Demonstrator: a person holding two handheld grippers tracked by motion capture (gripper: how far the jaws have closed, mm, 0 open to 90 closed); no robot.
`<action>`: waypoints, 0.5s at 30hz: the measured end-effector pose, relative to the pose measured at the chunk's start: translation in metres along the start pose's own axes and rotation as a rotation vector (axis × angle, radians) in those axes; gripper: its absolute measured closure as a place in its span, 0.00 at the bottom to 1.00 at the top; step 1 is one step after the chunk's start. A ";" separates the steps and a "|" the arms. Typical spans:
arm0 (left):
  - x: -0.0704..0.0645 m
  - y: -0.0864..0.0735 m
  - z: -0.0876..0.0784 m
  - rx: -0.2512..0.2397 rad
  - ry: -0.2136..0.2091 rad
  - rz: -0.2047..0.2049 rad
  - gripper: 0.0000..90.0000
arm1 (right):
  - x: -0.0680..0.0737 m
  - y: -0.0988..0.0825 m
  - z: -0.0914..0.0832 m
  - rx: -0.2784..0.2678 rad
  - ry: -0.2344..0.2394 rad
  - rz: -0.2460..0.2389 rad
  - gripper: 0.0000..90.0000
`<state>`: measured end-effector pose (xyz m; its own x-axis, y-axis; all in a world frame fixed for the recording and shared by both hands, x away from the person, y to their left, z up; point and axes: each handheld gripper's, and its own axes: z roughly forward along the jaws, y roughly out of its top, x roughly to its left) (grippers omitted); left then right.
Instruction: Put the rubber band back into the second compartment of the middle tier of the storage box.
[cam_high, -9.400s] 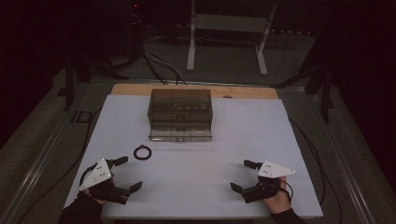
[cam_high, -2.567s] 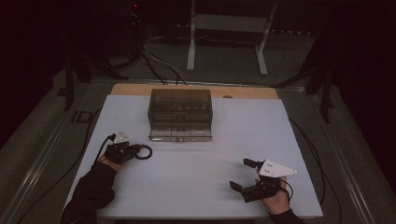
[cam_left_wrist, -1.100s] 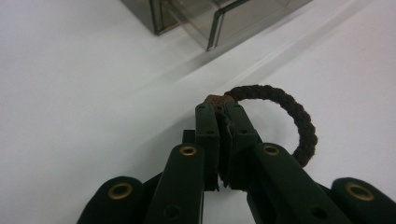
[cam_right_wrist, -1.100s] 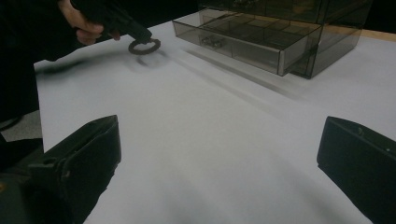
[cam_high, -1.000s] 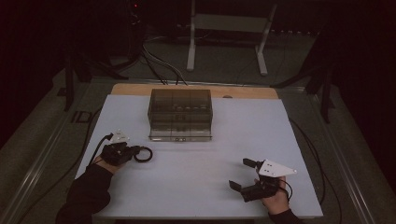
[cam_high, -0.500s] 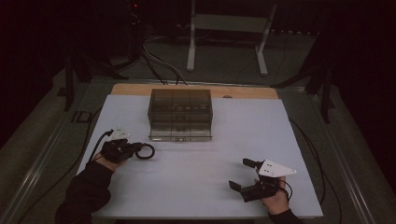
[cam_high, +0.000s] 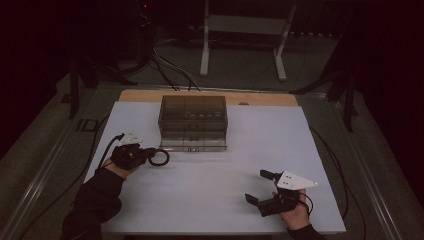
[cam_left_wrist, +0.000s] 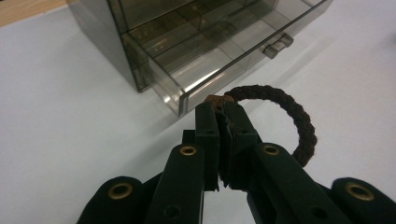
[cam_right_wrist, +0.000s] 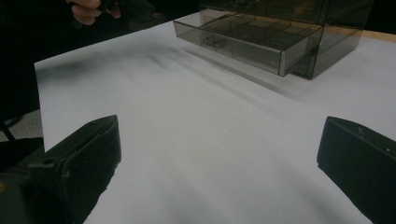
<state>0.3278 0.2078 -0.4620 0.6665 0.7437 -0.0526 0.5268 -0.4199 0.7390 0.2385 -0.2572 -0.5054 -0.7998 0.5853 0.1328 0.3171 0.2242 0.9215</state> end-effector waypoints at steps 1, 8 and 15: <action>0.000 0.002 0.000 -0.002 0.001 -0.002 0.97 | 0.000 0.000 0.000 0.000 0.000 0.000 0.00; -0.001 0.010 0.001 -0.008 -0.011 0.003 0.97 | 0.000 0.000 0.000 0.001 0.004 0.003 0.00; -0.001 0.017 0.001 -0.011 -0.018 0.013 0.97 | 0.000 0.000 0.001 0.001 0.005 0.006 0.00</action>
<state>0.3366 0.1990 -0.4498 0.6827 0.7286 -0.0549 0.5122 -0.4237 0.7471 0.2385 -0.2568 -0.5058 -0.8008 0.5824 0.1400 0.3221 0.2215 0.9204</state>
